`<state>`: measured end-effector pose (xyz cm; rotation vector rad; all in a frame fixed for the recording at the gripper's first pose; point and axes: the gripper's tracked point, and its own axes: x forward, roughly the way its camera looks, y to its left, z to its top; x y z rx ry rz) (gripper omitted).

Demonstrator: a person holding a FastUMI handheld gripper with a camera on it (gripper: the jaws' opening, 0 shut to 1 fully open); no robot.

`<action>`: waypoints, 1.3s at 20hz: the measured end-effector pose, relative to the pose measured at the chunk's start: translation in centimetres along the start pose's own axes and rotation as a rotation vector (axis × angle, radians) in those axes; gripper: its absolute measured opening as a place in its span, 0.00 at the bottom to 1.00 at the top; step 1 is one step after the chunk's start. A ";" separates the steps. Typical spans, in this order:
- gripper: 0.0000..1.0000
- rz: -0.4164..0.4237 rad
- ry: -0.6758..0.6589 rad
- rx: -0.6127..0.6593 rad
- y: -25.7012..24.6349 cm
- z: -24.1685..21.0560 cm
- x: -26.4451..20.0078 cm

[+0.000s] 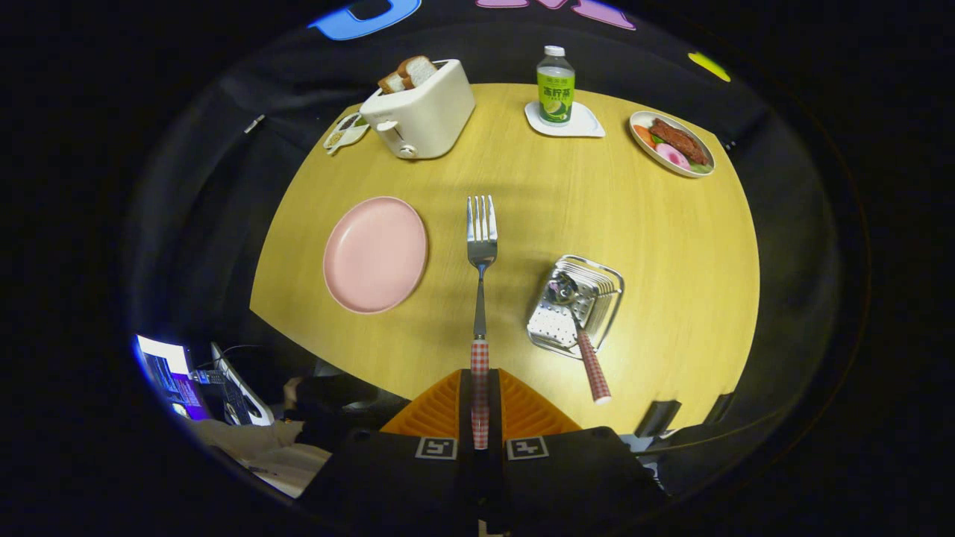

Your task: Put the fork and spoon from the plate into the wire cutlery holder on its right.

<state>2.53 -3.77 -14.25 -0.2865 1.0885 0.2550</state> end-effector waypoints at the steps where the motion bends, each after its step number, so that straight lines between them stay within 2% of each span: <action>1: 0.09 -0.014 0.023 -0.011 -1.0 -0.5 -0.7; 6: 0.09 -0.053 0.143 -0.096 -4.6 -1.4 -2.7; 10: 0.09 -0.092 0.312 -0.209 -7.8 -1.9 -3.5; 17: 0.09 -0.079 0.588 -0.298 -9.7 -1.9 -2.1; 21: 0.10 -0.054 0.658 -0.316 -9.3 -1.0 -0.1; 26: 0.10 -0.064 0.743 -0.338 -10.1 -0.1 1.1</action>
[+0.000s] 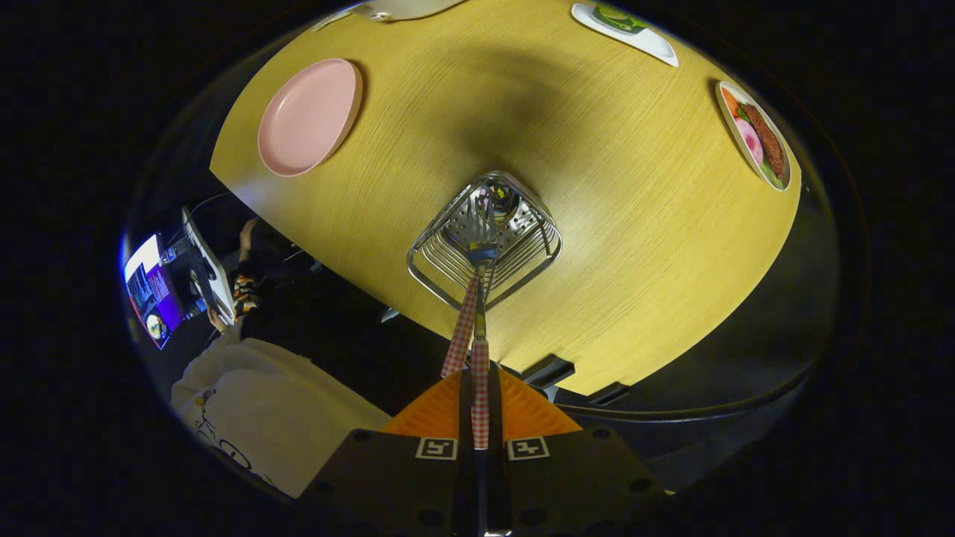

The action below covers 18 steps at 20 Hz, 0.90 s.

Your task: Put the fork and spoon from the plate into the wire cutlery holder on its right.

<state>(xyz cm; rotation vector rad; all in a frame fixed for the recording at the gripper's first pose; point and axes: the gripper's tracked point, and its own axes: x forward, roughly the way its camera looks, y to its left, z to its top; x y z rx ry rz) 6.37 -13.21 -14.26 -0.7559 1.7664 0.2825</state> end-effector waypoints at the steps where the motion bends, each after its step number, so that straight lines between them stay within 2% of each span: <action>1: 0.10 -0.008 0.014 -0.003 -0.3 0.1 0.2; 5: 0.12 -0.005 0.001 0.020 -0.7 1.2 0.4; 8: 0.17 0.025 -0.039 0.023 -0.1 1.8 -0.3; 10: 0.30 0.036 -0.076 0.036 0.1 2.2 -0.7; 11: 0.44 0.043 -0.102 0.042 0.2 2.4 -0.9; 13: 0.46 0.067 -0.165 0.058 0.6 2.9 -1.8; 14: 0.55 0.079 -0.200 0.066 0.8 3.1 -2.3; 15: 0.71 0.089 -0.238 0.073 0.8 3.3 -2.7; 16: 0.73 0.110 -0.279 0.084 1.2 3.5 -3.4; 18: 0.95 0.141 -0.350 0.105 1.6 3.5 -4.5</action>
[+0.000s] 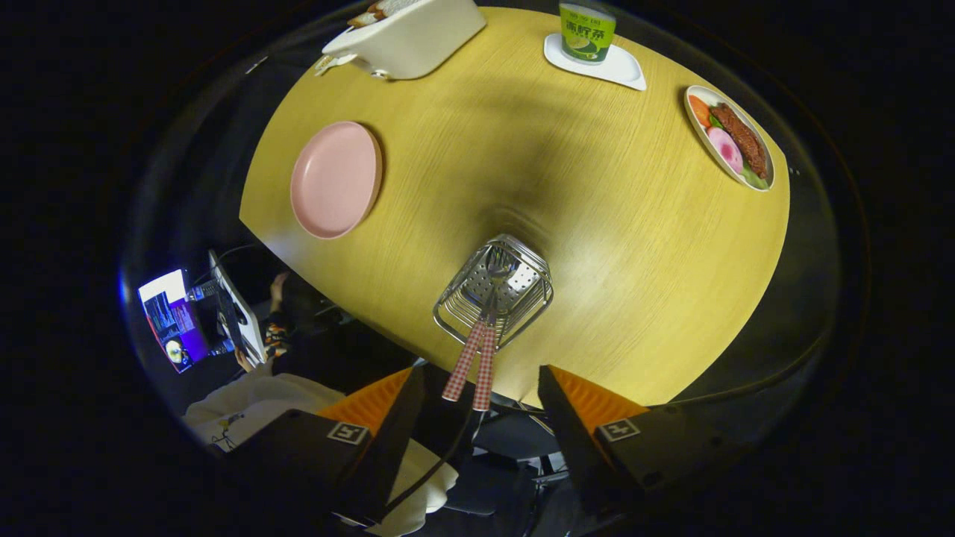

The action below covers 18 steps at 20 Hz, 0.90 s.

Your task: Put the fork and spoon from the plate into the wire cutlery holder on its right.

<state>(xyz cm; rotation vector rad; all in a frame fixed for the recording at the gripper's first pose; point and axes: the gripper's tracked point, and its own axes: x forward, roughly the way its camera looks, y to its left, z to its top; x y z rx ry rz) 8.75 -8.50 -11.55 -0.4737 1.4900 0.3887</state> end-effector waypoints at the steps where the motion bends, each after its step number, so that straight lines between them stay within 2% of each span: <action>1: 1.00 0.003 -0.032 0.005 0.0 -0.3 -0.4; 8: 0.99 0.032 -0.330 0.042 1.2 -1.0 -5.4; 13: 0.99 -0.075 -0.579 0.029 0.7 -2.3 -9.8; 18: 0.99 -0.114 -0.757 0.079 2.2 -5.1 -12.4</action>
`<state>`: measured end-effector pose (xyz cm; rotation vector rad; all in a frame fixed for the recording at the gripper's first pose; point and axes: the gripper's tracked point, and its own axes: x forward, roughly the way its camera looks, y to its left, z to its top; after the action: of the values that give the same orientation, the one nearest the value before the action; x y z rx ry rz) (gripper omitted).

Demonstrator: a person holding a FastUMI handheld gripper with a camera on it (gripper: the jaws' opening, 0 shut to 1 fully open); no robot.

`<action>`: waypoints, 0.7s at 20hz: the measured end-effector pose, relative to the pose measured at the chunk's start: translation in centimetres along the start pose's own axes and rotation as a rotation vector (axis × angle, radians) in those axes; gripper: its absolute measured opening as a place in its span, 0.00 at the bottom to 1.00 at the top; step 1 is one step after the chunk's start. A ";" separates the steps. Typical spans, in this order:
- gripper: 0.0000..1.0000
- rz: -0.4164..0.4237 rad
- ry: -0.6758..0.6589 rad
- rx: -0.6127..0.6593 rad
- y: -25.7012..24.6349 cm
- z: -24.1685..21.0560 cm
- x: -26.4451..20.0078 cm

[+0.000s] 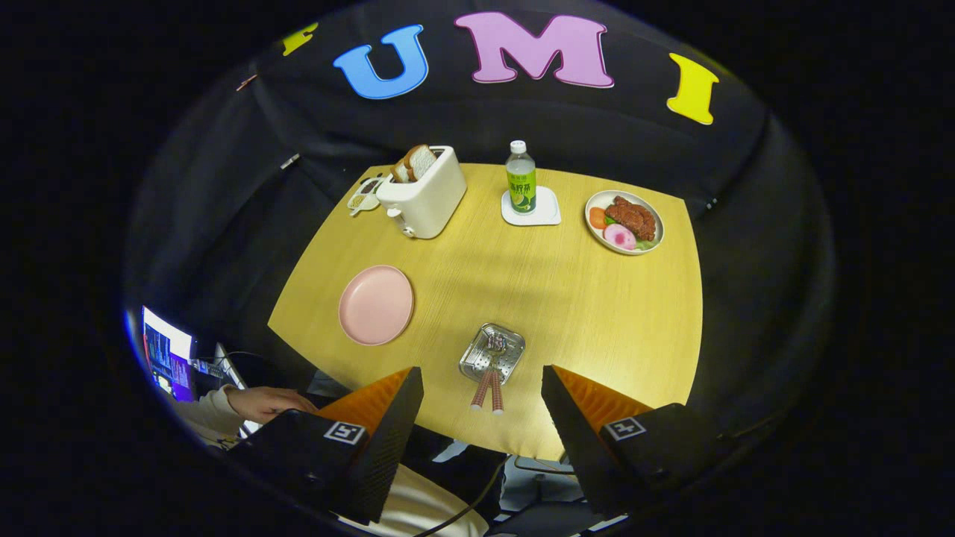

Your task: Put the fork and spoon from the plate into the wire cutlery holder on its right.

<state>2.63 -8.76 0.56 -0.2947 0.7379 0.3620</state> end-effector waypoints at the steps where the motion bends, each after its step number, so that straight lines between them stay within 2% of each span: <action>1: 0.99 -0.022 -0.033 -0.002 -0.1 -0.3 -0.7; 5: 0.99 -0.053 -0.176 0.009 2.4 0.1 -3.3; 11: 0.99 -0.078 -0.526 0.030 6.8 6.2 -8.0; 14: 0.99 -0.128 -0.683 0.050 7.1 9.2 -10.1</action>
<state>-1.80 -1.00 13.14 -0.1520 0.0560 0.2954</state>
